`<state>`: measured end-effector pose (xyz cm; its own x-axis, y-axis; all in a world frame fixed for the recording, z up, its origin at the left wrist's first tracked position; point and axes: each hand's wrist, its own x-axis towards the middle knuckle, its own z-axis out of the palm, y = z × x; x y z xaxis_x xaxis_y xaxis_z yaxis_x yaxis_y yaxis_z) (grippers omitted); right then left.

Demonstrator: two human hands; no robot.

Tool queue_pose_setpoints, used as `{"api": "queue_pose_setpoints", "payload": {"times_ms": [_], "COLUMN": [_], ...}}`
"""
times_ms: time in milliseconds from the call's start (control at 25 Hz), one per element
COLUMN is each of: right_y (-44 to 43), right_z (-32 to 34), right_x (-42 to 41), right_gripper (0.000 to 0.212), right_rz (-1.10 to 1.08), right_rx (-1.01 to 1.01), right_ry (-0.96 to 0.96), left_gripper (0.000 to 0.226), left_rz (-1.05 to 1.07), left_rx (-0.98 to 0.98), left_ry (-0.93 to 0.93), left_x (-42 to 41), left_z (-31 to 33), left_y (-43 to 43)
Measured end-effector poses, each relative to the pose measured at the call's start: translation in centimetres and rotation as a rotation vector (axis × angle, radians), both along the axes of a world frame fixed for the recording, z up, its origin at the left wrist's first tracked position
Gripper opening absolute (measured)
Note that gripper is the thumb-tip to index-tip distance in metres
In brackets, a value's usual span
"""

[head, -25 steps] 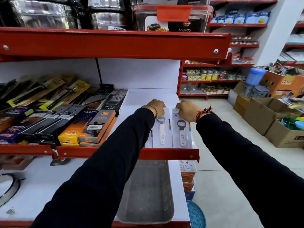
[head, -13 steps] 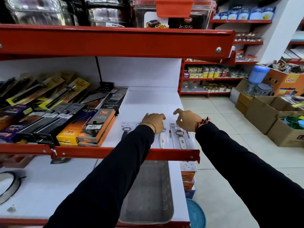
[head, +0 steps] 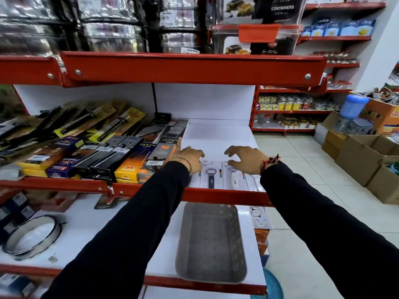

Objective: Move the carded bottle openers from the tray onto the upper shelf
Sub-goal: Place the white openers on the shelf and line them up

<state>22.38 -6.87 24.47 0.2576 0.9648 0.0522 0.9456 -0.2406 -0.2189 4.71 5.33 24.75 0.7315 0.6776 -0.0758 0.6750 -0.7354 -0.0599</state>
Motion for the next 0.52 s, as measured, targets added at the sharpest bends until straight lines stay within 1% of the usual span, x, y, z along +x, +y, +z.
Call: {"api": "queue_pose_setpoints", "payload": {"times_ms": [80,200,280,400,520], "right_y": [0.5,0.9,0.9,1.0,1.0], "right_z": [-0.5,-1.6,-2.1,-2.3,-2.4], "right_x": [-1.7,-3.3,-3.9,-4.3,-4.4], "right_gripper": [0.046,0.053,0.055,0.055,0.054], "right_rz": [0.035,0.038,0.041,0.034,0.024], "right_rx": [-0.076,-0.214,-0.242,-0.215,-0.207], "right_ry": [-0.037,-0.050,-0.048,-0.050,-0.032], "left_gripper": [0.052,0.058,0.060,0.059,0.061], "left_rz": [0.031,0.058,0.054,0.058,0.075], "left_rx": [0.006,-0.098,-0.140,-0.109,-0.127], "left_ry": [0.105,0.179,0.167,0.135,0.105], "left_x": [-1.4,-2.7,-3.2,-3.5,-3.5], "left_z": [-0.7,-2.3,-2.7,-2.5,-2.3], "left_y": [0.8,1.9,2.0,1.0,0.4]}}
